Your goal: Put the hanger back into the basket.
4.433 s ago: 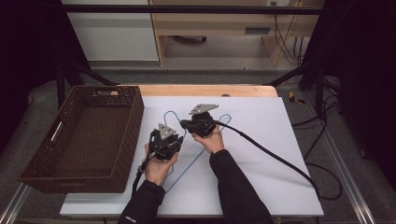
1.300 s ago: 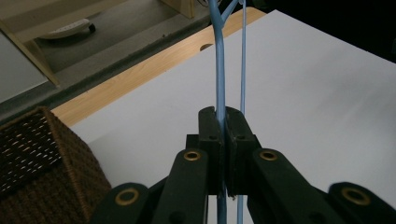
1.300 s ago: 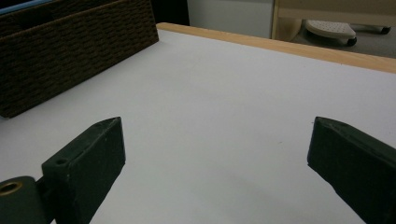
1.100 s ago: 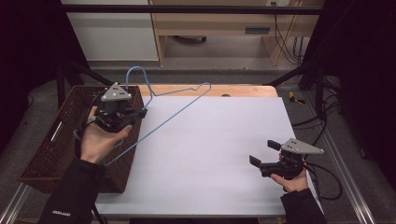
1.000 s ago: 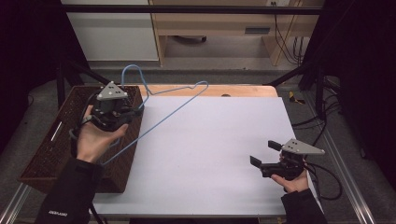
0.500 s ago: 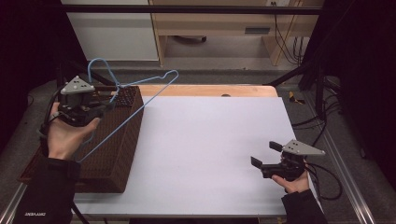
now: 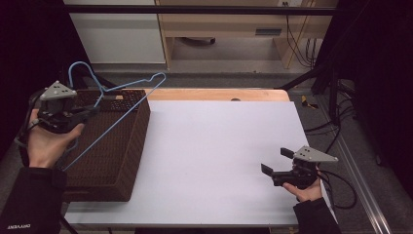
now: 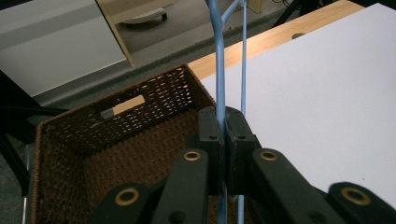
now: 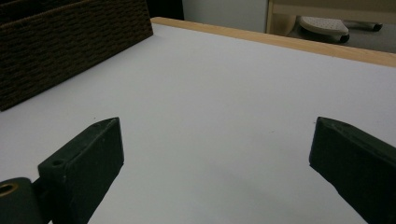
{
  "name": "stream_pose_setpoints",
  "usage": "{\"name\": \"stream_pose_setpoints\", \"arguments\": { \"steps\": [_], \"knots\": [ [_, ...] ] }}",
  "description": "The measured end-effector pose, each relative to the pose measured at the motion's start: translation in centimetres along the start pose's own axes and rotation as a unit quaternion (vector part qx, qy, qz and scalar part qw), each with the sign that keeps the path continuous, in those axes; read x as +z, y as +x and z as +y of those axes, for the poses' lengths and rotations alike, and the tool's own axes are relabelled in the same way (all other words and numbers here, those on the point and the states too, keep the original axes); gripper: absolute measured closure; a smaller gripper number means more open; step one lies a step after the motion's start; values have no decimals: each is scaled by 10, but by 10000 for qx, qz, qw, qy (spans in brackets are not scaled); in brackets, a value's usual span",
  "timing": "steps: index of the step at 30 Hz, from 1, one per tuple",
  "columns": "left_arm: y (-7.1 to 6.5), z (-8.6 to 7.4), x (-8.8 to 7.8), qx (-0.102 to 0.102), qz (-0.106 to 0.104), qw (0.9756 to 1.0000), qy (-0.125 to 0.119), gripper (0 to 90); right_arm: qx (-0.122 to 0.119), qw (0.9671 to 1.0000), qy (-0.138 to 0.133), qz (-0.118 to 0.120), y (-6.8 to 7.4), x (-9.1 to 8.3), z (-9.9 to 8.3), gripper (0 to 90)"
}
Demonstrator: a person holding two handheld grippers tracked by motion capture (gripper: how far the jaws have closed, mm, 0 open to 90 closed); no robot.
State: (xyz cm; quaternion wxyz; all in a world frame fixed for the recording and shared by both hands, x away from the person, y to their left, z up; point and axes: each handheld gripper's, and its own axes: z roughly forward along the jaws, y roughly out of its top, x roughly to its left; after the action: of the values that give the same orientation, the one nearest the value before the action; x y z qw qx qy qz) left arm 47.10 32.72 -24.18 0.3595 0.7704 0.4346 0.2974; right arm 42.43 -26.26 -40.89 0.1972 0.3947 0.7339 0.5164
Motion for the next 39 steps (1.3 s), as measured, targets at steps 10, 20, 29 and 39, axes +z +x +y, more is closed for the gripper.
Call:
{"name": "stream_pose_setpoints", "arguments": {
  "steps": [10, 20, 29, 39],
  "knots": [
    [28, -26, 2, -33, 228, 9995, 228, 871, -7, 10000, 16, -9, 0, 1, 0, 34],
    [51, -50, 3, -185, 383, 9987, 268, 871, -27, 10000, 42, -8, 0, 2, -1, 33],
    [56, -71, 17, -174, 425, 9978, 478, 871, -21, 10000, 48, -25, 0, 1, 0, 33],
    [44, -84, 45, -52, 392, 9967, 713, 871, -14, 10000, 41, -31, 0, 2, -1, 33]
  ]
}}
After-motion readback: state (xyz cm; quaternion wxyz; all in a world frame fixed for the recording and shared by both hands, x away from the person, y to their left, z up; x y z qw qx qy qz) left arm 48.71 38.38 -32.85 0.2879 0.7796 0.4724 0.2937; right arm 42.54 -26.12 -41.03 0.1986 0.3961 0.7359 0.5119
